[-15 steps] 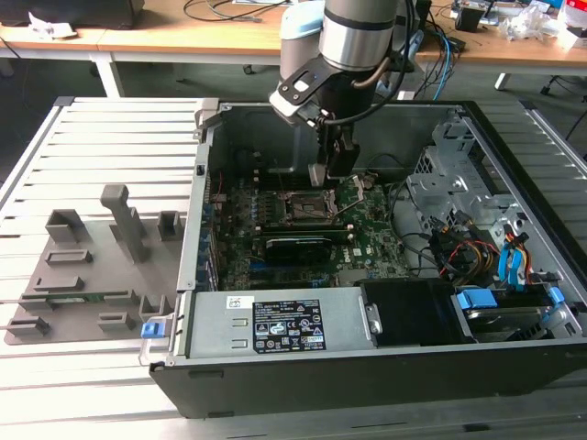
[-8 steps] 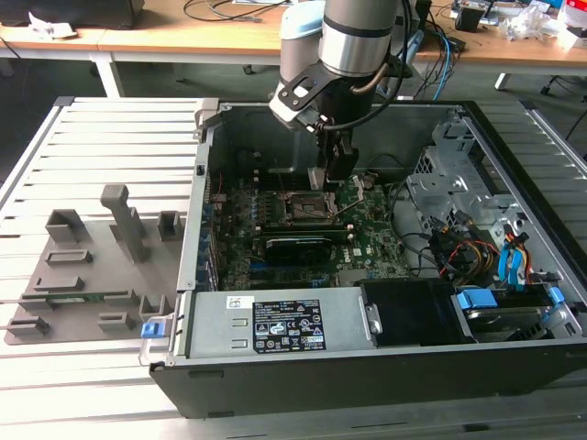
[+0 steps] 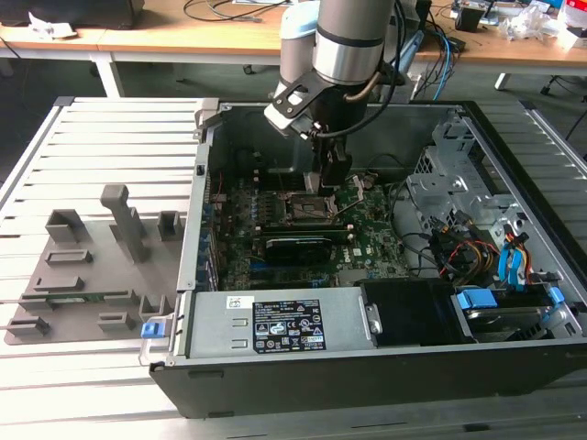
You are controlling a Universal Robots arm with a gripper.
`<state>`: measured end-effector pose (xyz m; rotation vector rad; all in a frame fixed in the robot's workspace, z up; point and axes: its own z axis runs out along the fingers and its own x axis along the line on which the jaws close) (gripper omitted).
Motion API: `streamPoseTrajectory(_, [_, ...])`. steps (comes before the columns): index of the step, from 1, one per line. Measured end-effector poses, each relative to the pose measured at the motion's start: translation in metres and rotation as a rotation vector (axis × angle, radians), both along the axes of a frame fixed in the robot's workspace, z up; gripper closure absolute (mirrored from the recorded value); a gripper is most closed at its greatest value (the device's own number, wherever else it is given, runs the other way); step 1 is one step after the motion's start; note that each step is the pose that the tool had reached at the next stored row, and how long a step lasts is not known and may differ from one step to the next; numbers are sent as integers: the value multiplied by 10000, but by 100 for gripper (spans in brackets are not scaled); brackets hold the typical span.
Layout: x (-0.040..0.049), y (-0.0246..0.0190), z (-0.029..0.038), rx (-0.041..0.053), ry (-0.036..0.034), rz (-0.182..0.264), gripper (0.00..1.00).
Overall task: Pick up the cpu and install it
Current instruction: 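Place the cpu into insertion slot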
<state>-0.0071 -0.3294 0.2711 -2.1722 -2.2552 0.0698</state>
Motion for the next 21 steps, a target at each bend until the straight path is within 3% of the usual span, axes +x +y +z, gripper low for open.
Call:
streamPoseTrajectory(8, [0, 228, -91, 1, -1, 1, 45])
streamPoseTrajectory(21, [-13, 234, -342, -1, 11, 0, 45])
